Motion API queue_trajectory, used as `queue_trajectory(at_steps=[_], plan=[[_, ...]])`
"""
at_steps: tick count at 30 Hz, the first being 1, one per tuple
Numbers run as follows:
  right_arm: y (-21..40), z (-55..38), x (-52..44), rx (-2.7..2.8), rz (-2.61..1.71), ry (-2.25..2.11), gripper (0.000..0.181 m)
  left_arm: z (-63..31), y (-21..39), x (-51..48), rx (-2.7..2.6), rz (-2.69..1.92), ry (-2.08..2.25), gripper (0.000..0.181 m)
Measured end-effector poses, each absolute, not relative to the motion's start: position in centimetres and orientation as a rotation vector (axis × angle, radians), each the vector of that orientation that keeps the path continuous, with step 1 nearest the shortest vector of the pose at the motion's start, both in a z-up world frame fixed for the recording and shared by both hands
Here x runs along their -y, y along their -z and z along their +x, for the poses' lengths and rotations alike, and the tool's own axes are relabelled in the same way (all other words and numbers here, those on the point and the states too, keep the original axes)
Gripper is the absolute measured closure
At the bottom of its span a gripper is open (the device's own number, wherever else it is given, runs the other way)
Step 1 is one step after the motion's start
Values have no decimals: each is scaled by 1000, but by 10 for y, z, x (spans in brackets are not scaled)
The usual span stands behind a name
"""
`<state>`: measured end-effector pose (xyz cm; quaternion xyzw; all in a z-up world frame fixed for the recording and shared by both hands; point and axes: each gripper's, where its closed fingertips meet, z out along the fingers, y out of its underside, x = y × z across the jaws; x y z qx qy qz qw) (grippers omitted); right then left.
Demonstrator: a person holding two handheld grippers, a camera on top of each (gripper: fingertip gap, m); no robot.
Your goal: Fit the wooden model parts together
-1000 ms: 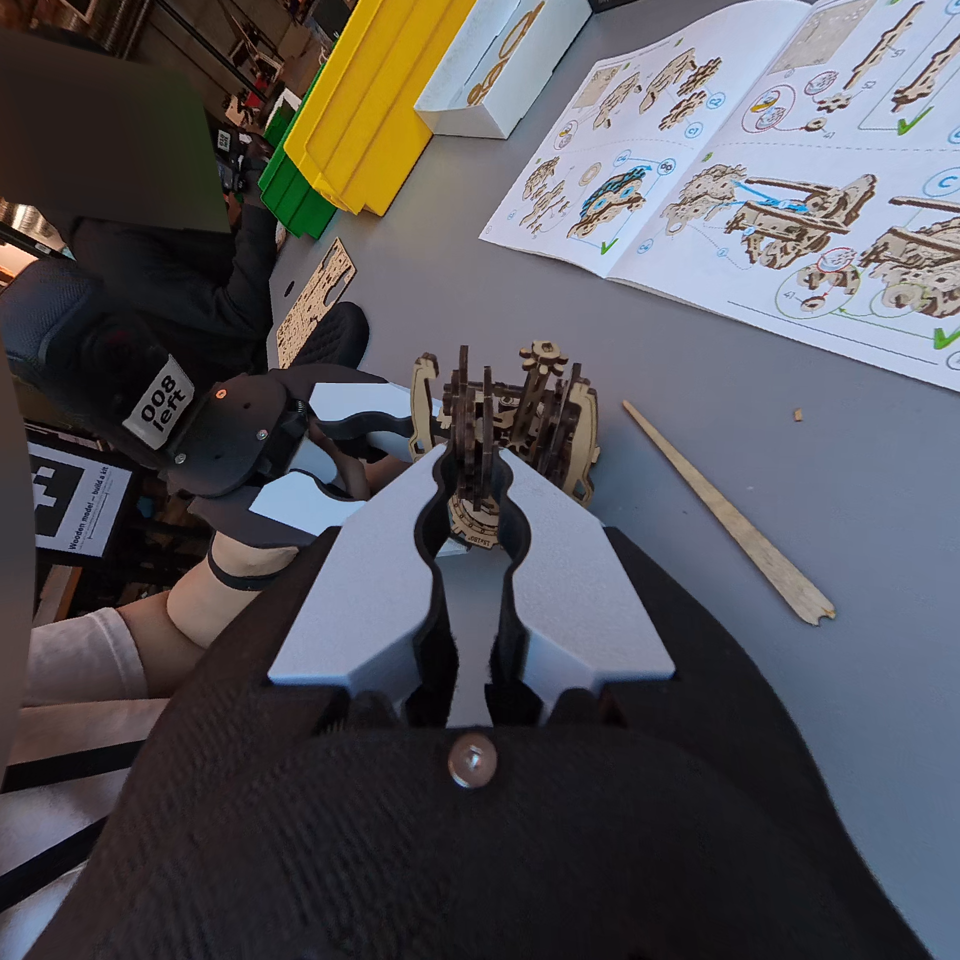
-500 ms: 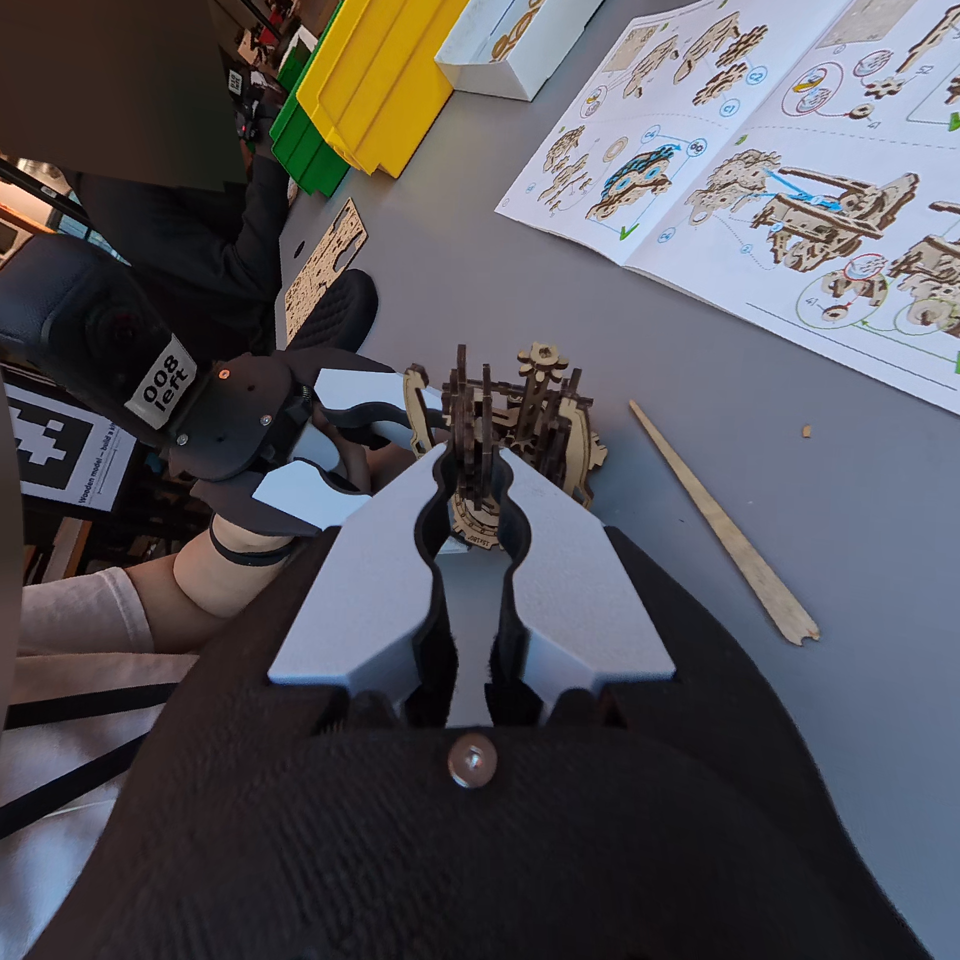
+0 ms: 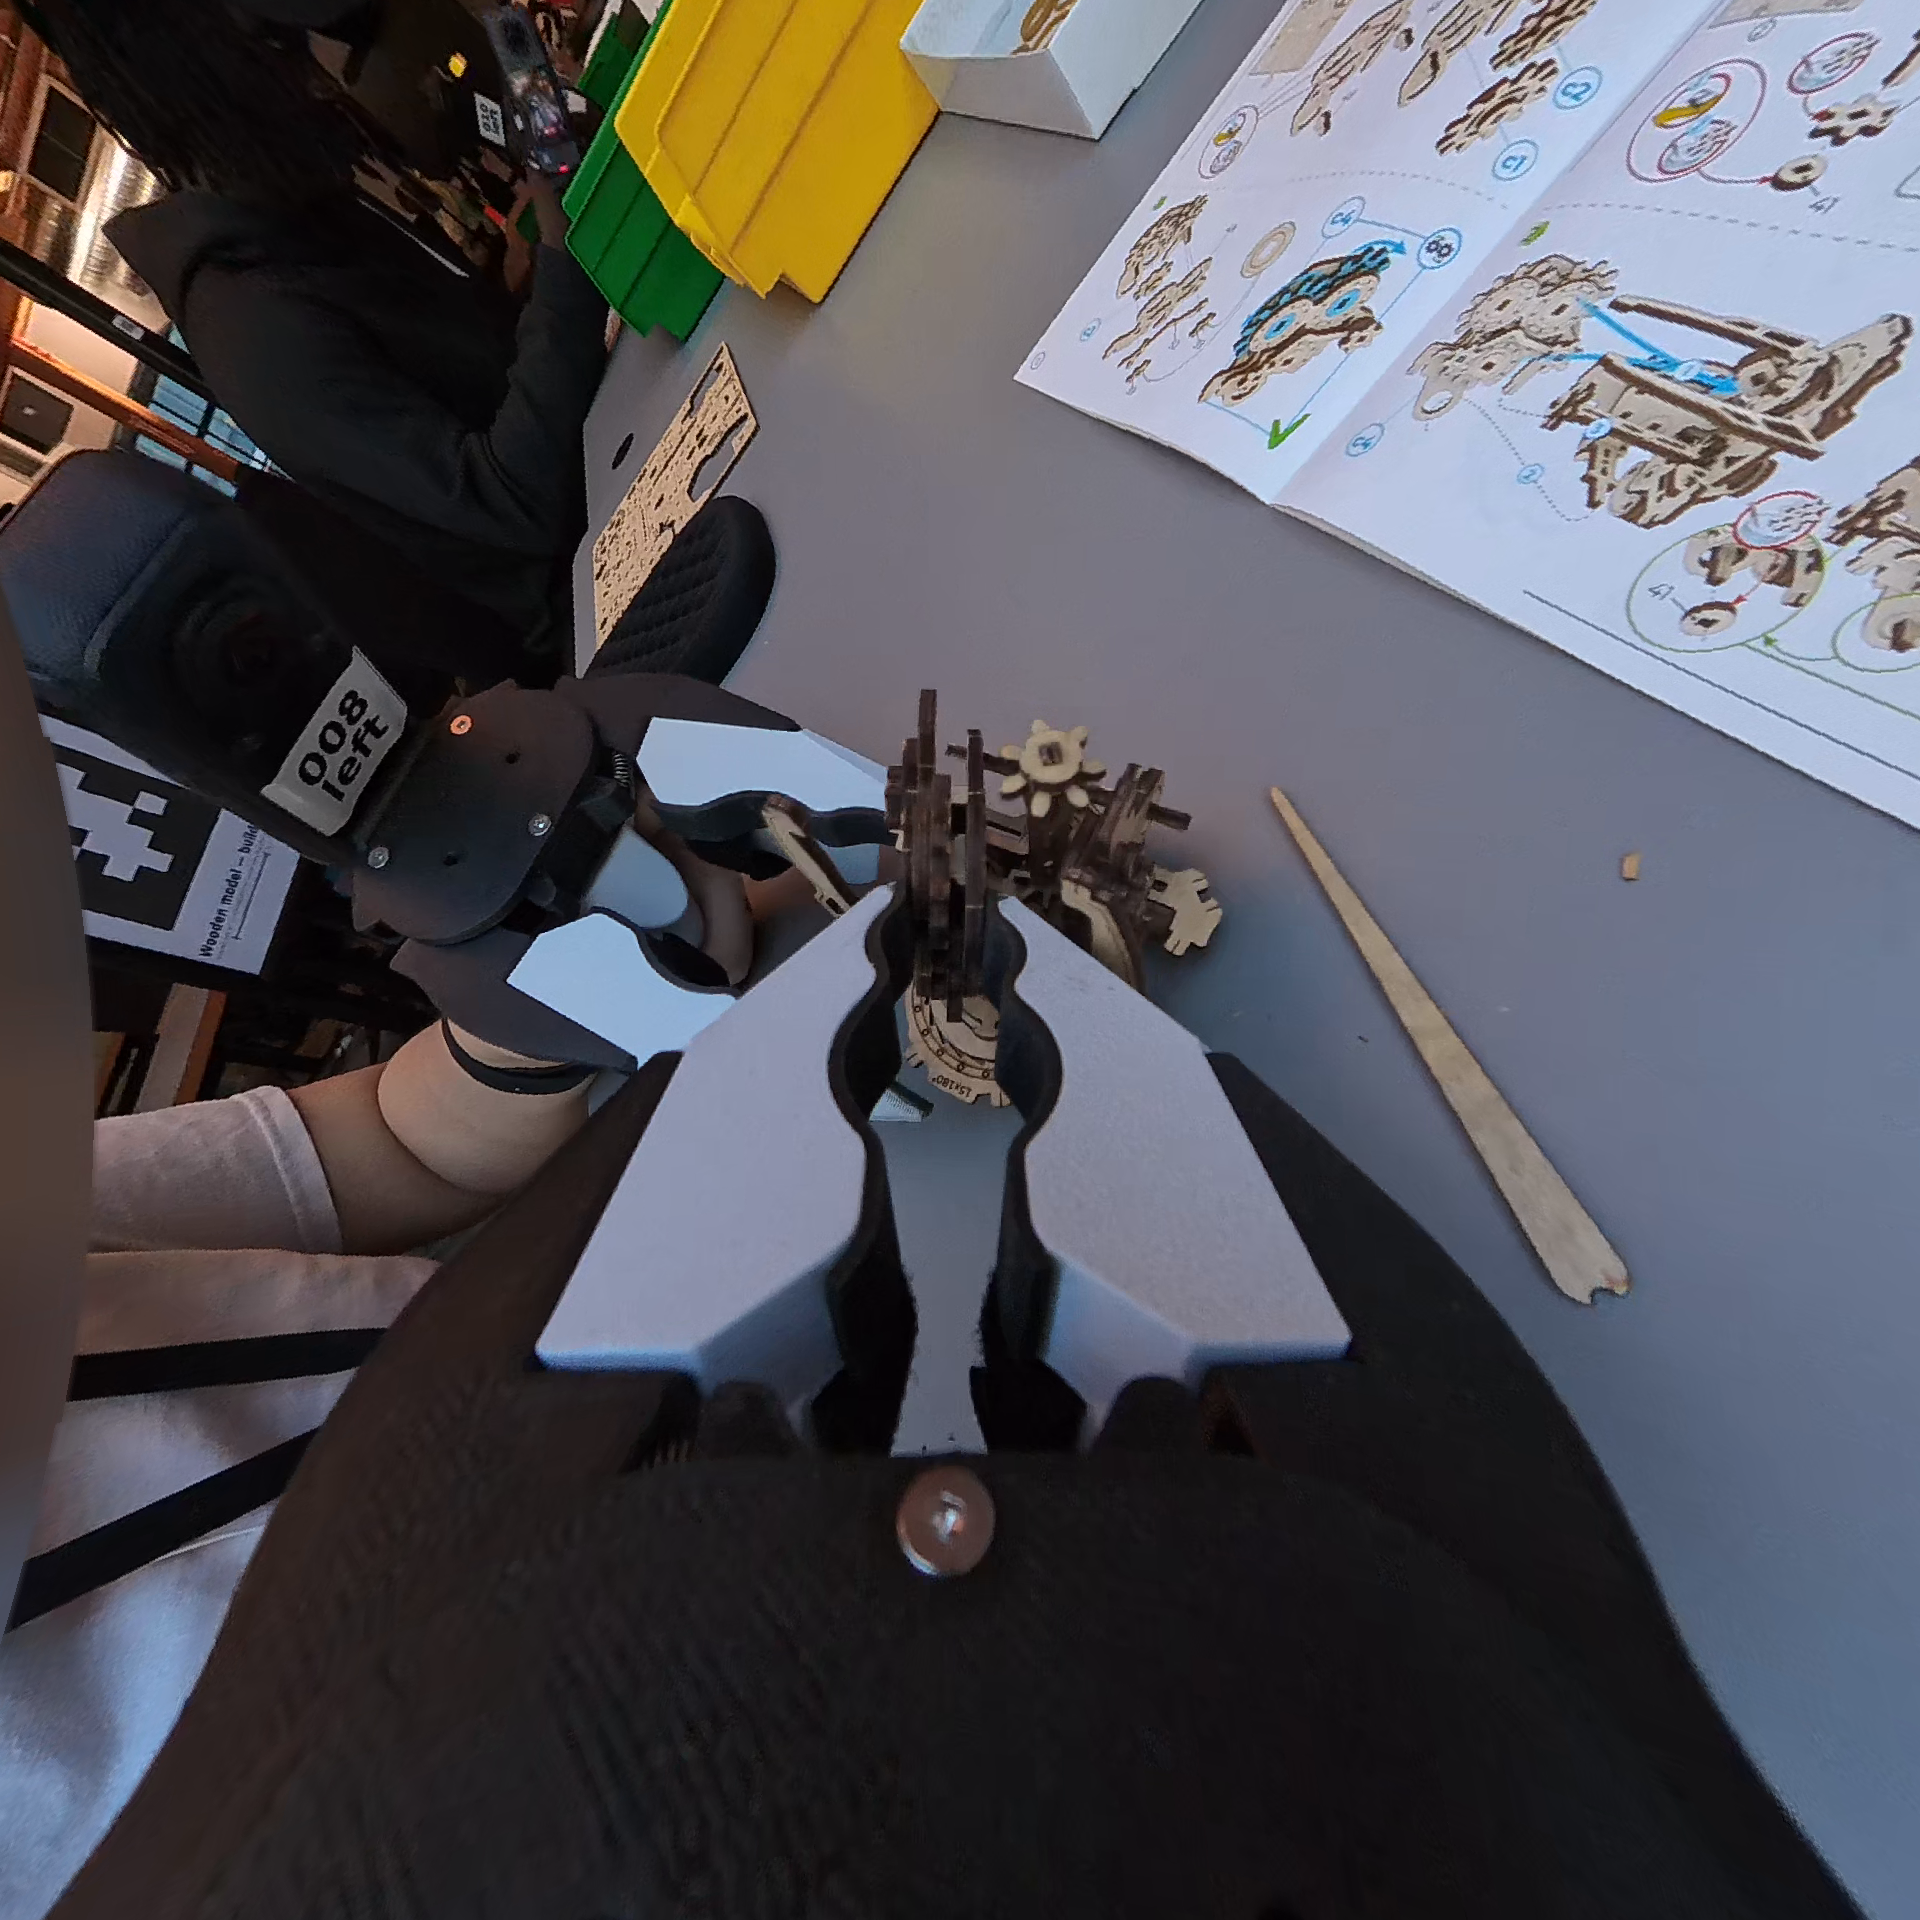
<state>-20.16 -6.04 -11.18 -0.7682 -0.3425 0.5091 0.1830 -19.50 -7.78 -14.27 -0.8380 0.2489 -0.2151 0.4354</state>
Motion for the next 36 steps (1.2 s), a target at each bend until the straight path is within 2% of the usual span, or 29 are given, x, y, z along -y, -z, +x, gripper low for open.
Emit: queue_trajectory(at_steps=[21, 30, 33, 36], plan=[[111, -199, 57, 818, -2047, -1260, 171, -196, 144, 72, -549, -2111, 505, 128], [110, -198, 56, 732, -2050, -1322, 171, -196, 144, 70, -497, -2116, 515, 132], [110, -198, 56, 770, -2054, -1355, 171, -198, 143, 70, -466, -2122, 549, 142], [111, -196, 56, 858, -2059, -1323, 171, -196, 143, 70, -446, -2132, 623, 144]])
